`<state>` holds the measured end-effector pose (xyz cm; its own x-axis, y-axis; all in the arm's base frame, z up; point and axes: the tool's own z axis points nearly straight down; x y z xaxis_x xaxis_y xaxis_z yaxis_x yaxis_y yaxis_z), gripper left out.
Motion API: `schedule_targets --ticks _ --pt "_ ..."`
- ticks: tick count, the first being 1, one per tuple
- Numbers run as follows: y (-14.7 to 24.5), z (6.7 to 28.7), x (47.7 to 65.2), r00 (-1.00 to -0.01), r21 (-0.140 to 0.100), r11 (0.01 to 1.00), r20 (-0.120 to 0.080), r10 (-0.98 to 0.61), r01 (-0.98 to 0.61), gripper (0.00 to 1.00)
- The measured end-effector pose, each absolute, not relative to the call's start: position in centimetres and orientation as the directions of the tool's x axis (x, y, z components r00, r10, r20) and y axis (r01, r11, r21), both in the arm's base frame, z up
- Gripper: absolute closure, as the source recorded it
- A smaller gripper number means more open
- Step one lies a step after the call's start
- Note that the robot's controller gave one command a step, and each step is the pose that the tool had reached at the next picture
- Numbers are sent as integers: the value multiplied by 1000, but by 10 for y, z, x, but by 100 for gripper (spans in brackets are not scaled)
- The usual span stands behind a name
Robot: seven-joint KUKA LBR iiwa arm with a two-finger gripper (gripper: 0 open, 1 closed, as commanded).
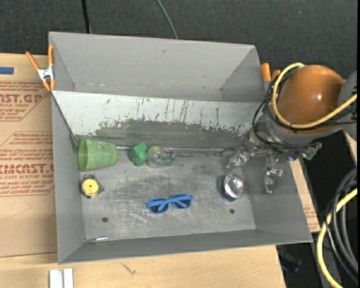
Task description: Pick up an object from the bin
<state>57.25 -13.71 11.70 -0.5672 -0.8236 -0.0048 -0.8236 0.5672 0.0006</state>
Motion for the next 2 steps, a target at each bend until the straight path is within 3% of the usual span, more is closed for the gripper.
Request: schedule_targets --ticks 1,2 --pt "-116 73 582 -52 -4 53 -23 -998 -999 0" --pt "-111 75 566 -19 -20 19 -16 -1000 -1000 0"
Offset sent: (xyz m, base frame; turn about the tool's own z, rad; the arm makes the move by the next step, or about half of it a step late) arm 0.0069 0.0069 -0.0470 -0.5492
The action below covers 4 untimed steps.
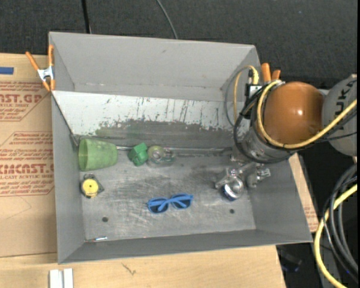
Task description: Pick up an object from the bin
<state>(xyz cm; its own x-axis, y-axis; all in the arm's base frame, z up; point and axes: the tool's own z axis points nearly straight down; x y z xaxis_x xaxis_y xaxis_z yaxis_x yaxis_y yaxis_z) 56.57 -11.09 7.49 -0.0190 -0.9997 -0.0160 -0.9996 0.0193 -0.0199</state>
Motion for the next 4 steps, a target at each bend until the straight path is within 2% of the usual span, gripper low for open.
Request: schedule_targets --ticks 1,2,4 --pt "-109 75 566 -21 -15 21 -19 -1000 -1000 100" --pt "-103 81 567 -18 -3 18 -9 -1000 -1000 100" --pt "-100 105 567 -21 -1 21 -3 -1000 -1000 100"
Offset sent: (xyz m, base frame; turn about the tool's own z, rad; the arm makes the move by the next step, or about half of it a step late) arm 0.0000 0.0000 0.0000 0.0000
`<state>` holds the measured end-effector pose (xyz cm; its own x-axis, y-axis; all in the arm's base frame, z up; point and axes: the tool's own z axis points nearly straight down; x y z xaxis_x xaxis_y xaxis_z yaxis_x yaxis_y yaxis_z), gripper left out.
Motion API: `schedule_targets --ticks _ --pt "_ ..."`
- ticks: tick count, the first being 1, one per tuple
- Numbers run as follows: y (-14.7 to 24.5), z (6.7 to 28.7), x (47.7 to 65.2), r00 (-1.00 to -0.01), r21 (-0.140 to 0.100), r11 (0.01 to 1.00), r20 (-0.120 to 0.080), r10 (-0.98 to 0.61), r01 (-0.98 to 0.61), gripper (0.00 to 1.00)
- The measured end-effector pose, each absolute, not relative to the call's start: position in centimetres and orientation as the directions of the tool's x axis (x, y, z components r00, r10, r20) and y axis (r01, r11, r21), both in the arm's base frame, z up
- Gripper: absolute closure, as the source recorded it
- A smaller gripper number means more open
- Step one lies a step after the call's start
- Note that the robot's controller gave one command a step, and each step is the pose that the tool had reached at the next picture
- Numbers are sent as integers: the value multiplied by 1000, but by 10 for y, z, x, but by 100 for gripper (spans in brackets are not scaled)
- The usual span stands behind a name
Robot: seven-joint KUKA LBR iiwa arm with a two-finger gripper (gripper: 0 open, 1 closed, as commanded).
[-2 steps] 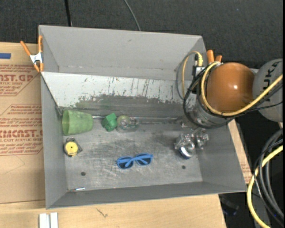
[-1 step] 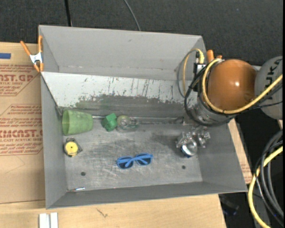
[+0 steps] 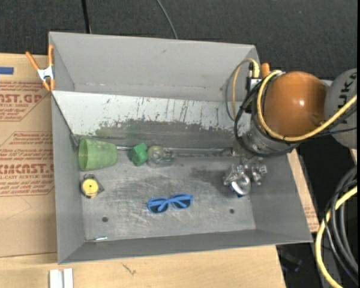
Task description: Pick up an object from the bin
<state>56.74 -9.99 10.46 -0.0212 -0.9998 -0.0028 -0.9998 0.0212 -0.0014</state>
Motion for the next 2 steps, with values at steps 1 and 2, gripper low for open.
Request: schedule_targets --ticks 1,2 --pt "-98 128 568 -23 -2 23 -2 -1000 -1000 100" --pt "-97 189 569 -24 -7 24 -1 -1000 -1000 100"
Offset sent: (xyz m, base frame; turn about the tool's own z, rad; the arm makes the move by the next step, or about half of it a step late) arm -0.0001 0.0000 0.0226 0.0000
